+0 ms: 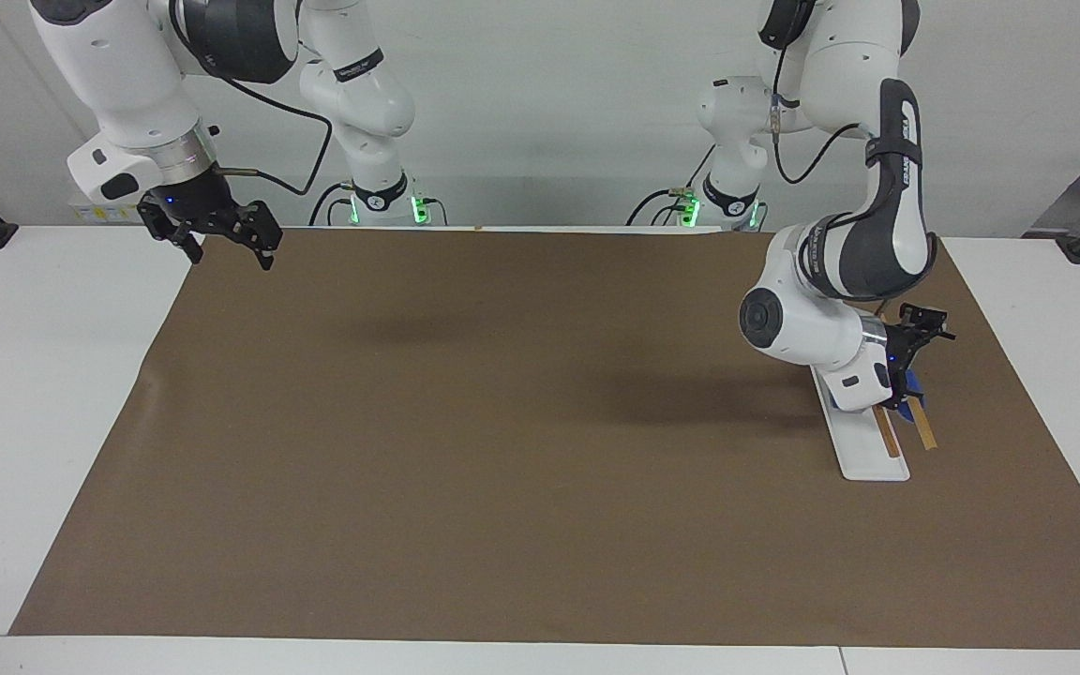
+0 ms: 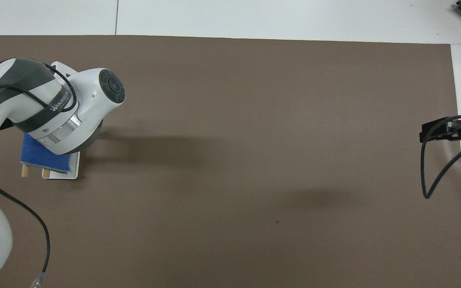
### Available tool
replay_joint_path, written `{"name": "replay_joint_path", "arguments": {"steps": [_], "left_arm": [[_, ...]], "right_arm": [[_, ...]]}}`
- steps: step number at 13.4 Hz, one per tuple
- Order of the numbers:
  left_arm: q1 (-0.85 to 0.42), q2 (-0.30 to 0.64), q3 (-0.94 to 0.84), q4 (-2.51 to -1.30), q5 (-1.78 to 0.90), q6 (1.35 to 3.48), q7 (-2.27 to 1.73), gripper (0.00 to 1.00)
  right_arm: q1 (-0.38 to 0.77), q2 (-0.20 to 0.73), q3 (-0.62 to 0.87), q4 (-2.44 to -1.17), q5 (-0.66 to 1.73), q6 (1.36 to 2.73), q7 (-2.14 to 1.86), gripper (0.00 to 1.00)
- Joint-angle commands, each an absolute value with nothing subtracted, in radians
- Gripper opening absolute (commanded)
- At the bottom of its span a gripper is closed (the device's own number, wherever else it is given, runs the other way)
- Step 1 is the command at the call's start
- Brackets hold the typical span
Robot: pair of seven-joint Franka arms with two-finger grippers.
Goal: Right arm passes towel to left arm to hang
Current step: 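Lower the towel over the wooden rack sticks with the left gripper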
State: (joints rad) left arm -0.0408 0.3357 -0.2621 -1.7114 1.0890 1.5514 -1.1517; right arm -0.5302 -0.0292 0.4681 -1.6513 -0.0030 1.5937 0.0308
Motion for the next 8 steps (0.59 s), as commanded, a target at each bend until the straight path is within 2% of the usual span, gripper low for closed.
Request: {"name": "replay_joint_path", "arguments": {"steps": [1,5,8], "left_arm": [[-0.031,0.215,-0.262,-1.738,0.978,1.601,-0.996,1.00],[-0.035,0.163,-0.267,-1.724,0.855,1.630,-0.864,1.00],[-0.031,0.095,-0.262,-1.710,0.677,1.727,-0.669,1.00]], "right_arm": [[-0.546,-0.055,0.430,-1.680,0.105,1.608,0.031,1.00],[-0.545,-0.057,0.423,-1.678,0.109,1.609,0.028,1.00],[-0.542,-0.057,0.425,-1.678,0.109,1.611,0.031,1.00]]}}
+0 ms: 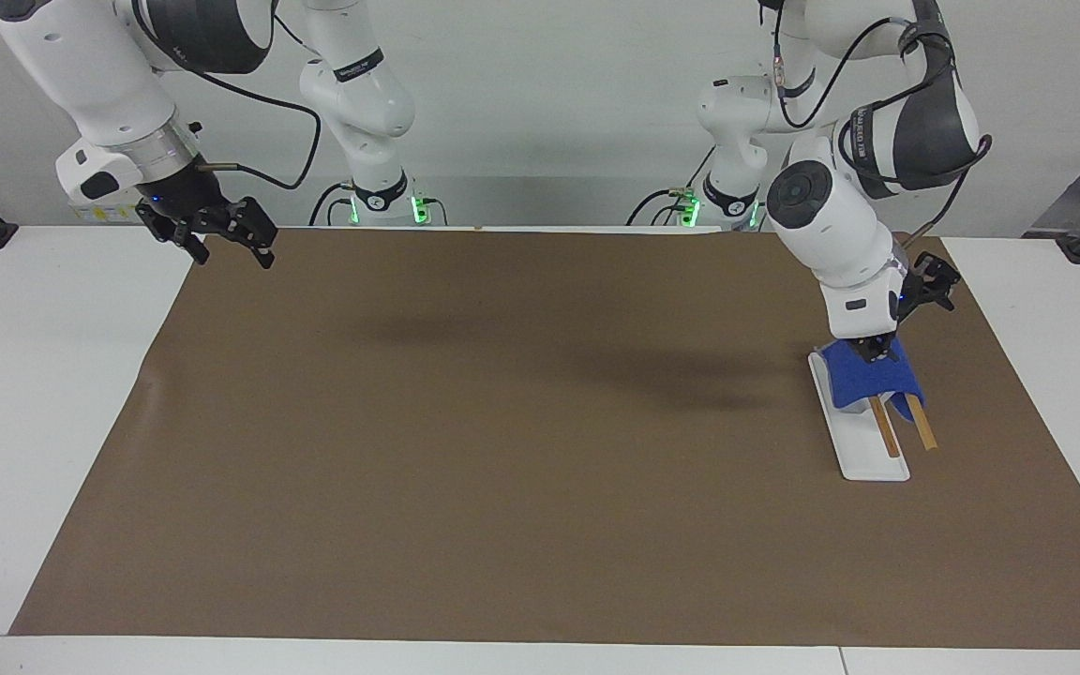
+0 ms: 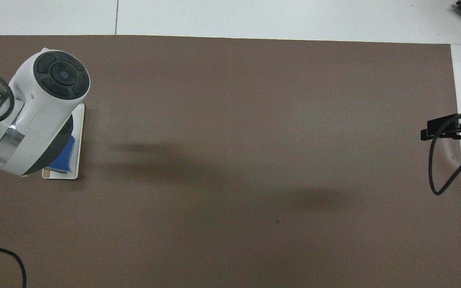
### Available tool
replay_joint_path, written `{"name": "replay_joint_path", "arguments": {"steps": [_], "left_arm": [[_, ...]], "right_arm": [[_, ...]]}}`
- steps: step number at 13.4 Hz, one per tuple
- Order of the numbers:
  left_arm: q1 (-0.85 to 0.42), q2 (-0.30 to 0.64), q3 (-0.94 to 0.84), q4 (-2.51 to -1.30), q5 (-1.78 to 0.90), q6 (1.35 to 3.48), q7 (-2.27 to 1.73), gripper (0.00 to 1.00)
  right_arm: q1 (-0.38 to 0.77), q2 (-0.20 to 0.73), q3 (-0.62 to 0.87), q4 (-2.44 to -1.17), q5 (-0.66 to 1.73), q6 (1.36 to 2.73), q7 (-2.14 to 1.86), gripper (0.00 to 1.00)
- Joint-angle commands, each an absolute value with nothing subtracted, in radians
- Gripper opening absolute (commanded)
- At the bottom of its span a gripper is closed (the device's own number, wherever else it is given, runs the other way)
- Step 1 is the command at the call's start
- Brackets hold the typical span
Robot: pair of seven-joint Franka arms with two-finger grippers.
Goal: Right arm passes towel to left arm to hang
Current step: 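Lower the towel over the wooden rack sticks with the left gripper, then open the left gripper and draw it back from the rack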
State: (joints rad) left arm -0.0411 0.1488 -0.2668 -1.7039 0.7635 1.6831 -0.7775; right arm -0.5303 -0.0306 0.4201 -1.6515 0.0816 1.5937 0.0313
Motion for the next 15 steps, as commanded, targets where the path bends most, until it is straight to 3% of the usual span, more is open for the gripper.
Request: {"name": "replay_joint_path", "arguments": {"steps": [1,6,15], "left_arm": [[-0.029,0.078,-0.255,-1.700,0.607,1.729,-0.602,1.00],[0.057,0.031,-0.247,-1.611,0.264,1.715,-0.257,1.00],[-0.052,-0.037,-0.020,-1.537,0.013,1.516,0.041,1.00]], "right_arm": [[-0.537,-0.057,0.426,-1.678,0.109,1.609,0.031,1.00],[-0.535,-0.057,0.426,-1.678,0.109,1.611,0.031,1.00],[-0.535,-0.057,0.426,-1.678,0.109,1.611,0.031,1.00]]}}
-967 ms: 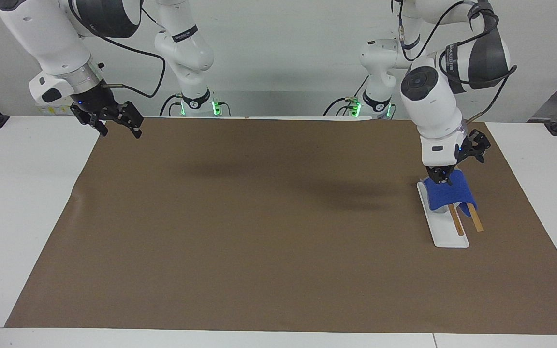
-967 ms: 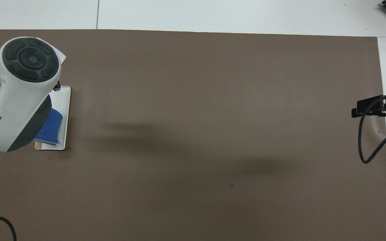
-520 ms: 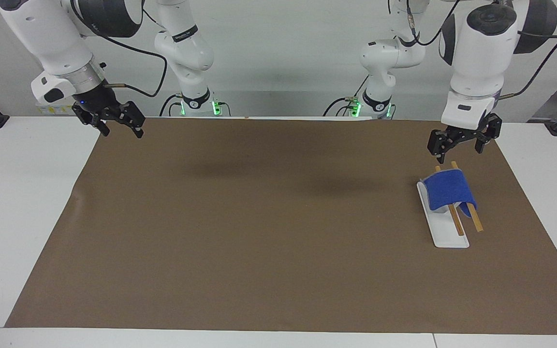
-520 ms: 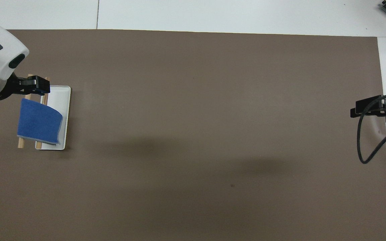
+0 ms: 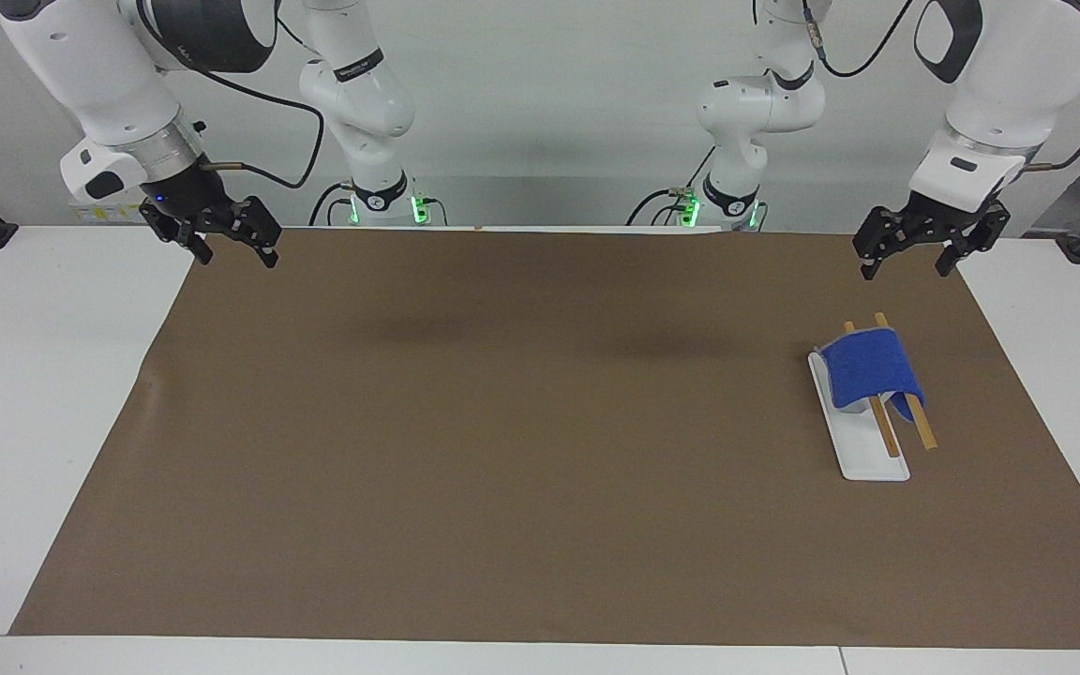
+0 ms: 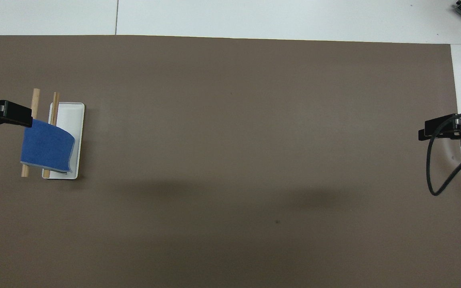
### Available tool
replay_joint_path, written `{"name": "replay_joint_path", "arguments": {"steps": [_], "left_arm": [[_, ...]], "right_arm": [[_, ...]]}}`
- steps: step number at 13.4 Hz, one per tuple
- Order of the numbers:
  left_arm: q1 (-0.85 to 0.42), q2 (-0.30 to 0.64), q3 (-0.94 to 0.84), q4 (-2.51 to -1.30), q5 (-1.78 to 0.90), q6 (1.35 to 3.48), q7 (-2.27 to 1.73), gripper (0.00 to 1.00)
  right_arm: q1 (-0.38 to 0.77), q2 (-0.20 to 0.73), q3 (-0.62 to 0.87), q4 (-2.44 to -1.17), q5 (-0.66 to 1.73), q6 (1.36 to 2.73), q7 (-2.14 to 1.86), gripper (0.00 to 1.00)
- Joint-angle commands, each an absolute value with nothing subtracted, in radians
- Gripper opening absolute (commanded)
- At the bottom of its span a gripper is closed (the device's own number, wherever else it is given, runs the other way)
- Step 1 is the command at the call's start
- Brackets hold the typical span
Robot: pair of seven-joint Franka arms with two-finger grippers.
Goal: Right arm passes towel to left arm to hang
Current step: 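Open the left gripper and draw it back from the rack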
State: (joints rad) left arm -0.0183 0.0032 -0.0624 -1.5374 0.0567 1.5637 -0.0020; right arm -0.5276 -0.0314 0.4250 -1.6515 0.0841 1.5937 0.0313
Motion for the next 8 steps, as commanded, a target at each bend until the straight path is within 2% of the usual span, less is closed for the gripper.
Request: {"name": "replay_joint_path", "arguments": {"steps": [1,8], "left_arm": [[-0.054,-0.043,-0.002,-1.539,-0.015,1.499,0.057,1.00],[-0.035,-0.064,-0.018,-1.559,-0.029,1.390,0.078,1.00]], "right_arm": [[-0.535,-0.057,0.426,-1.678,0.109,1.611,0.031,1.00],[-0.535,-0.057,0.426,-1.678,0.109,1.611,0.031,1.00]]}}
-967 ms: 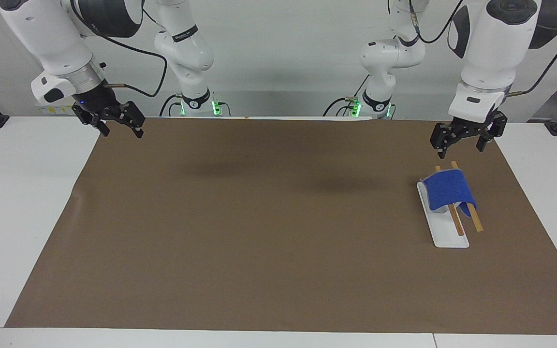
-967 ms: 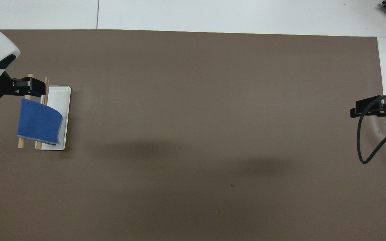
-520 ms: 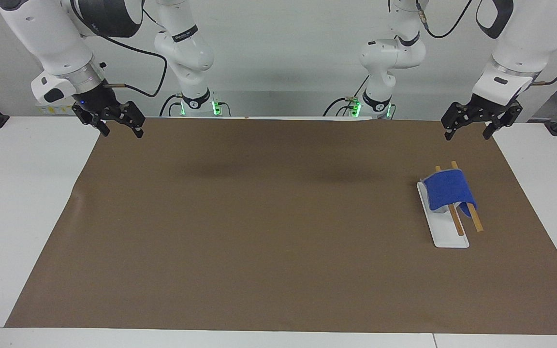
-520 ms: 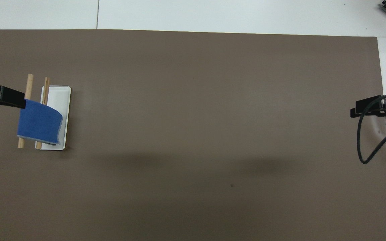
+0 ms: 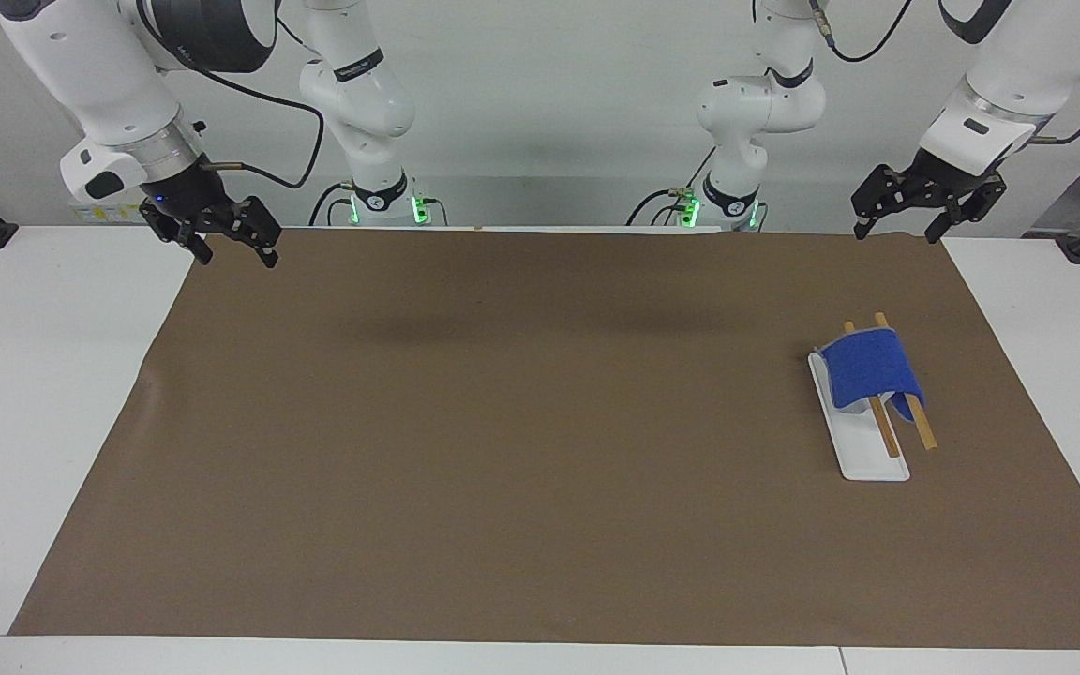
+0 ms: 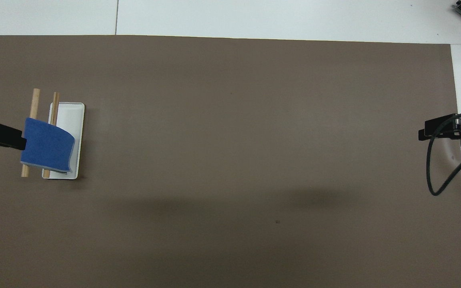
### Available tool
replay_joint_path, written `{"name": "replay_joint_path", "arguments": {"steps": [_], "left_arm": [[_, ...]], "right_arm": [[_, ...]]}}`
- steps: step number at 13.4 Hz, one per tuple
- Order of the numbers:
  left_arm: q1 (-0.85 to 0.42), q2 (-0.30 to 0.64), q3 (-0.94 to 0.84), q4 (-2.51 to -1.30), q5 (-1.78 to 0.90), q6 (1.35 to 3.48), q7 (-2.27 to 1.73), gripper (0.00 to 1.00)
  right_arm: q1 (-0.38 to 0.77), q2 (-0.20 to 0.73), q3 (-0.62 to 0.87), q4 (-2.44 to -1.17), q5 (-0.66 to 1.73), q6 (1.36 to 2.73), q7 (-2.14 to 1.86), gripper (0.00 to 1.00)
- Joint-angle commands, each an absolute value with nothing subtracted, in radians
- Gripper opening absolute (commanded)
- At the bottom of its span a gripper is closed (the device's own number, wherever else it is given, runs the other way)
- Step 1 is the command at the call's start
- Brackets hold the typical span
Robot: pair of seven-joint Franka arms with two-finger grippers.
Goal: Right arm passes towel to left arm to hang
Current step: 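Open the left gripper and draw it back from the rack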
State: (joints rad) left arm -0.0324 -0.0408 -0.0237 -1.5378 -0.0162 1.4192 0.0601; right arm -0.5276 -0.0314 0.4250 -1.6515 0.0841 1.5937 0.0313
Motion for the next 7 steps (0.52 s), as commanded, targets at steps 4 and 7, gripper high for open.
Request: {"name": "replay_joint_path", "arguments": {"steps": [4,7], "left_arm": [[-0.044,-0.064,-0.017,-1.560,-0.029,1.394,0.074,1.00],[-0.048,-0.063,-0.017,-1.559,-0.021,1.404,0.066,1.00]], "right_arm": [[-0.535,-0.057,0.426,-1.678,0.109,1.611,0.031,1.00],[-0.535,-0.057,0.426,-1.678,0.109,1.611,0.031,1.00]]}}
